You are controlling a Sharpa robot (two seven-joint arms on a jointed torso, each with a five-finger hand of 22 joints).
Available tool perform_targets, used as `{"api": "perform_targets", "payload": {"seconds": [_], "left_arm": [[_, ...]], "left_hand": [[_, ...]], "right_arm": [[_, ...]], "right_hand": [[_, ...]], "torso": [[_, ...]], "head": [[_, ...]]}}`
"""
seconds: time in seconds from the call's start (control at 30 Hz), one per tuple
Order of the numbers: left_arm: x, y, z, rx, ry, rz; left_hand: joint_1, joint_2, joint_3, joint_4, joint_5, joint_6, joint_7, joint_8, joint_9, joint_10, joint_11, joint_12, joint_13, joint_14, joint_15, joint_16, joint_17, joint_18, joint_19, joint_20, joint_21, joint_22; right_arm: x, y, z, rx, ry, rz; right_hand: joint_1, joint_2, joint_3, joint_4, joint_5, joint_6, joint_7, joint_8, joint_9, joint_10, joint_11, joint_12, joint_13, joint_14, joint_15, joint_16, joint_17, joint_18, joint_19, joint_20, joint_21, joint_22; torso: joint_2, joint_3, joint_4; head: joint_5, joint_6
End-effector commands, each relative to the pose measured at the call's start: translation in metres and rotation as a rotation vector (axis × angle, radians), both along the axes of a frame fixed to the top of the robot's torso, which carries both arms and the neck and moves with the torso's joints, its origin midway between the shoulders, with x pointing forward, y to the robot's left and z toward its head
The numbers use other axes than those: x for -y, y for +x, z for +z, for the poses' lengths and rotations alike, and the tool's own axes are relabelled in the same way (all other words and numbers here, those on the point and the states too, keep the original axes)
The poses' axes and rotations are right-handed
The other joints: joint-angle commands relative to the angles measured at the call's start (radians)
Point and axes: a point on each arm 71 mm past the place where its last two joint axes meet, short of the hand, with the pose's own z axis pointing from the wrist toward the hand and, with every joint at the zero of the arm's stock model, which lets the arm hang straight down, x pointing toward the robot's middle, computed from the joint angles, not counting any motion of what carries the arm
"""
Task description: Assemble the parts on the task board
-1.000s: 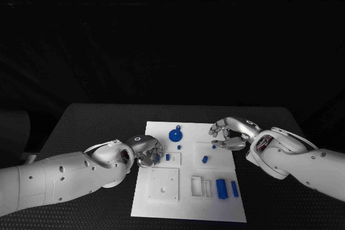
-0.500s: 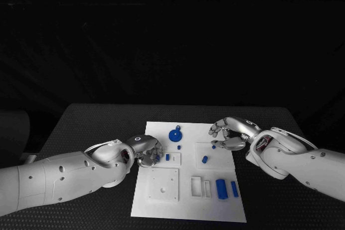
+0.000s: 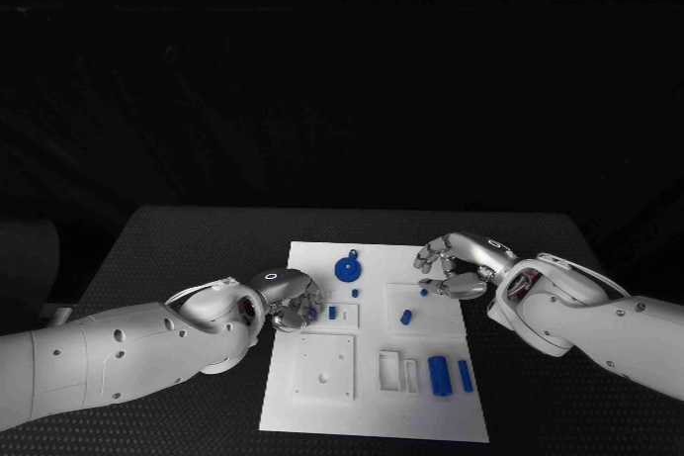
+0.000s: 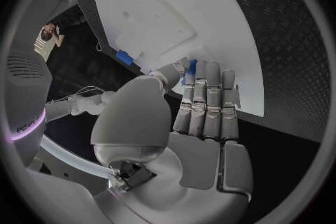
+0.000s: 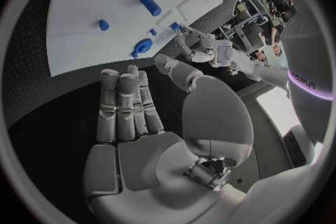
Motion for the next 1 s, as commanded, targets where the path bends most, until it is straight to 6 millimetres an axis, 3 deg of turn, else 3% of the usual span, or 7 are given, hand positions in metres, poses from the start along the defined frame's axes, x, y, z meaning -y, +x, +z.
{"api": "perform_targets", "payload": {"seconds": [0.03, 1.0], "left_arm": [[-0.0003, -0.0028, -0.0041, -0.053, -0.013, 0.008], [-0.0016, 0.0059, 0.0015, -0.091, -0.039, 0.019]], "left_hand": [[0.000, 0.012, 0.002, -0.008, 0.006, -0.001, 0.001, 0.004, 0.000, 0.005, 0.002, -0.010, -0.004, 0.006, 0.001, 0.003, 0.000, -0.012, 0.005, -0.032, 0.006, 0.020], [-0.011, 0.064, 0.018, -0.034, 0.010, -0.024, 0.011, -0.006, -0.005, 0.002, 0.013, -0.075, -0.032, 0.005, 0.008, -0.003, -0.004, -0.012, 0.004, -0.027, -0.003, 0.020]], "right_arm": [[-0.0012, -0.0006, -0.0006, -0.006, -0.003, 0.013], [-0.0010, -0.0006, -0.0007, -0.008, -0.003, 0.013]], "right_hand": [[-0.004, 0.003, -0.001, 0.004, 0.007, -0.005, 0.001, 0.005, -0.001, 0.007, 0.000, -0.005, -0.001, -0.006, 0.001, 0.007, -0.001, 0.024, 0.002, -0.006, -0.006, 0.009], [-0.004, 0.002, 0.000, 0.004, 0.011, -0.005, 0.001, 0.005, -0.002, 0.007, 0.000, -0.006, -0.002, -0.006, 0.001, 0.007, -0.002, 0.024, 0.002, -0.006, -0.007, 0.010]], "torso": [[0.000, 0.0008, -0.0004], [0.001, 0.0006, -0.0001]], "head": [[0.001, 0.001], [0.000, 0.000]]}}
